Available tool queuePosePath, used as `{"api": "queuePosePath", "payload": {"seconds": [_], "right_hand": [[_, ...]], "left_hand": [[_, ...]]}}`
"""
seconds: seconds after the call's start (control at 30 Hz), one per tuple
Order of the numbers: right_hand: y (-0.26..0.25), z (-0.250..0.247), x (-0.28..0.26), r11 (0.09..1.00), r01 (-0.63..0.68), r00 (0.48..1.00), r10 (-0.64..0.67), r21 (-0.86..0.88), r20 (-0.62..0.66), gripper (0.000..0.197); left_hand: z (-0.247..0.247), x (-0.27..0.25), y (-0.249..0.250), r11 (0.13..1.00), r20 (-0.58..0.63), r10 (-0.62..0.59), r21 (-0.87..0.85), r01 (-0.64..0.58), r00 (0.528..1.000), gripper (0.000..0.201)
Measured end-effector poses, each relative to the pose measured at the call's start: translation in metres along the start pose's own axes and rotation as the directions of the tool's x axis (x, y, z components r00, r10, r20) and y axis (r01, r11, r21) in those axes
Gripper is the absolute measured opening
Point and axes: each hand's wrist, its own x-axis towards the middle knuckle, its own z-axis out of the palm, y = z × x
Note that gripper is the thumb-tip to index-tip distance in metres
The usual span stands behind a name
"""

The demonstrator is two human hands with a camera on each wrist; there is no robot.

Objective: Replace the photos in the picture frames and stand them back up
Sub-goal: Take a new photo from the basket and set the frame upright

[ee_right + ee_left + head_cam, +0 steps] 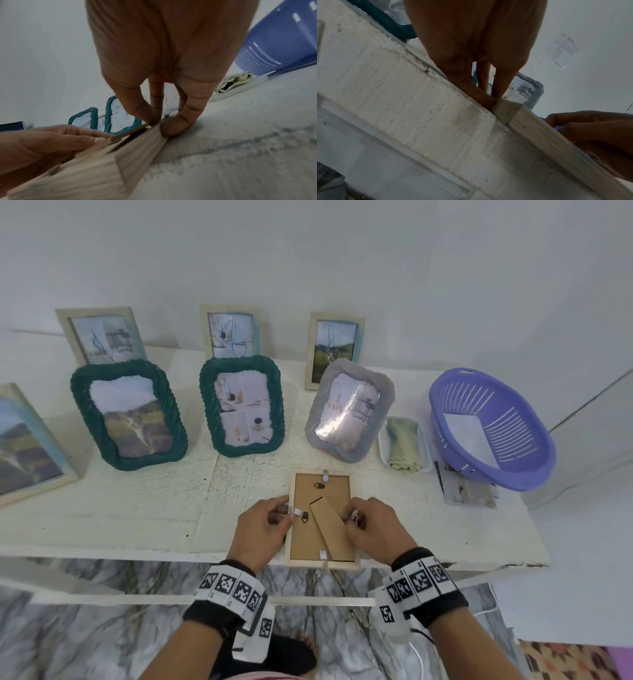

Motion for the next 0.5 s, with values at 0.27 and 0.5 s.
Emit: {"api": "queuePosePath", "payload": {"seconds": [0.27, 0.5], "right_hand": [[-0.002, 0.008, 0.011, 0.997, -0.022, 0.999, 0.024, -0.076, 0.026, 0.007], [0.003, 0.015, 0.012, 0.997, -0.008, 0.998, 0.003, -0.081, -0.056, 0.009]], "left_hand": [[-0.001, 0.000, -0.001, 1.000, 0.006, 0.024, 0.000, -0.024, 1.000, 0.032], [-0.001, 0.000, -0.002, 0.999, 0.012, 0.039, -0.012, -0.039, 0.999, 0.027]]}}
